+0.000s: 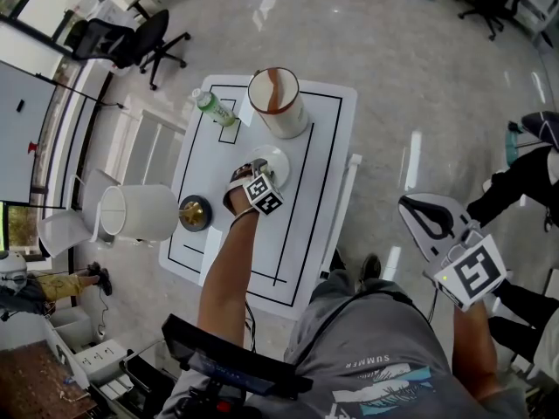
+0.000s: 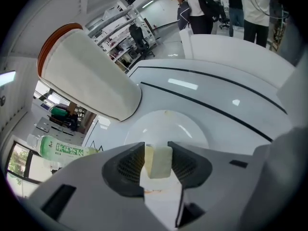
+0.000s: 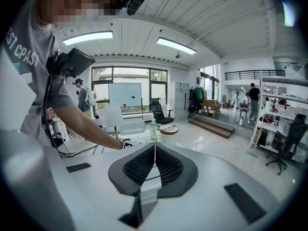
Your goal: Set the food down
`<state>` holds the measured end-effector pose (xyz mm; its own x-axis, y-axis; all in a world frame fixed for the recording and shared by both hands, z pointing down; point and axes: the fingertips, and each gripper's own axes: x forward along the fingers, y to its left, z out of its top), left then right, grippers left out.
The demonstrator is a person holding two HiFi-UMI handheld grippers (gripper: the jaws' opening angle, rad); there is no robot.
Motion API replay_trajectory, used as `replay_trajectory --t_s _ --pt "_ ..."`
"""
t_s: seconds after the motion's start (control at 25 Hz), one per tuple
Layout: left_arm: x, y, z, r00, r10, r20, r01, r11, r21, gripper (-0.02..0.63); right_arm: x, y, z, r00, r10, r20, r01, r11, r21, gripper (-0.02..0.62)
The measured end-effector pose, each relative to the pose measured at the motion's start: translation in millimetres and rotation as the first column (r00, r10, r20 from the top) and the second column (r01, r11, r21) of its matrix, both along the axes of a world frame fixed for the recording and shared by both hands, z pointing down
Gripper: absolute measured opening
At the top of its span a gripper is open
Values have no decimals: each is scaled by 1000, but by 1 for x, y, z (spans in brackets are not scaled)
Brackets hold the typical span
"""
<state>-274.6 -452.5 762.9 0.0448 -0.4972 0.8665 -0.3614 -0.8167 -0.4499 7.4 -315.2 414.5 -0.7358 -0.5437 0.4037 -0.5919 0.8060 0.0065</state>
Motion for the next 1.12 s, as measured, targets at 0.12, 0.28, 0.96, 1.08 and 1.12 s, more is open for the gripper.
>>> replay_trajectory --t_s 0.12,0.28,0.96,1.08,1.12 --pt "3 3 -2 1000 -15 -23 14 1000 -15 164 3 3 -1 1000 -3 5 3 1000 3 8" --pt "7 6 -8 999 -30 -45 29 999 -19 183 7 7 -1 1000 -4 6 4 1000 5 6" --pt "16 27 -85 977 -143 -158 161 981 106 199 43 38 -18 997 -48 56 46 998 38 8" --pt "28 35 -115 968 -151 -199 185 969 165 199 49 47 -25 994 -76 77 73 996 45 6" --pt "33 38 -125 965 -152 -216 193 964 184 199 51 51 -27 993 -88 83 84 995 50 6"
